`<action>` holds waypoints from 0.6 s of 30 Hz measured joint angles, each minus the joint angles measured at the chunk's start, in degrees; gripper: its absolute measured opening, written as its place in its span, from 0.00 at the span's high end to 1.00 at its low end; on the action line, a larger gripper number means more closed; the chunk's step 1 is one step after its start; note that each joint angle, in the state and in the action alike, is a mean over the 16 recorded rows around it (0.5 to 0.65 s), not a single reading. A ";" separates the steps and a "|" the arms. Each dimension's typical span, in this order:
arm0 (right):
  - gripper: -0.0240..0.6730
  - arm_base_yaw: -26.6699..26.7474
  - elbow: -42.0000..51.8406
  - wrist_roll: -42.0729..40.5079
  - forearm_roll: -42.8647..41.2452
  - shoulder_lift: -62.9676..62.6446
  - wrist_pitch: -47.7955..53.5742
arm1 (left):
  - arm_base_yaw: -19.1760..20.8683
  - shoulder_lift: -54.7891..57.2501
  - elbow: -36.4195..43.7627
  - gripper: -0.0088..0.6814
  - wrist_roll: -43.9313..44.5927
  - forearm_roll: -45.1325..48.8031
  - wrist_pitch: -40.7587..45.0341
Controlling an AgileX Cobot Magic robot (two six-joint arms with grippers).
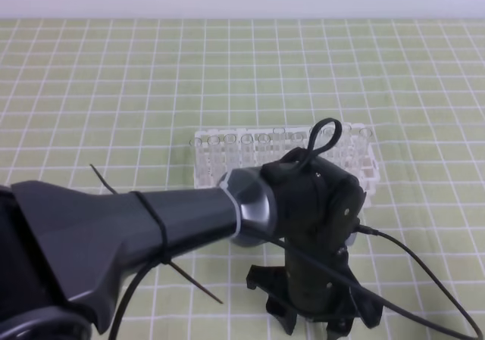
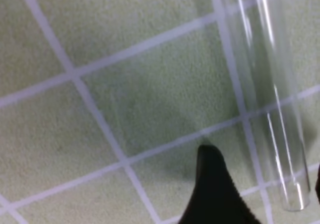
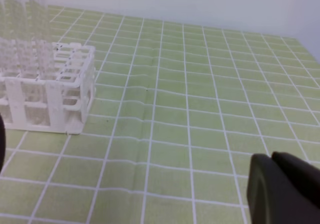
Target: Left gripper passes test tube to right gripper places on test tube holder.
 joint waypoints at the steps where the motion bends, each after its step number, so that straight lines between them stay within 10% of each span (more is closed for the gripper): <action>1: 0.99 0.00 -0.01 0.00 0.00 0.00 0.00 | -0.07 0.16 -0.01 0.53 -0.14 0.11 0.08; 18: 0.99 0.00 -0.04 0.00 0.00 0.00 0.00 | -1.38 -4.10 -0.08 0.91 -1.14 7.03 -1.55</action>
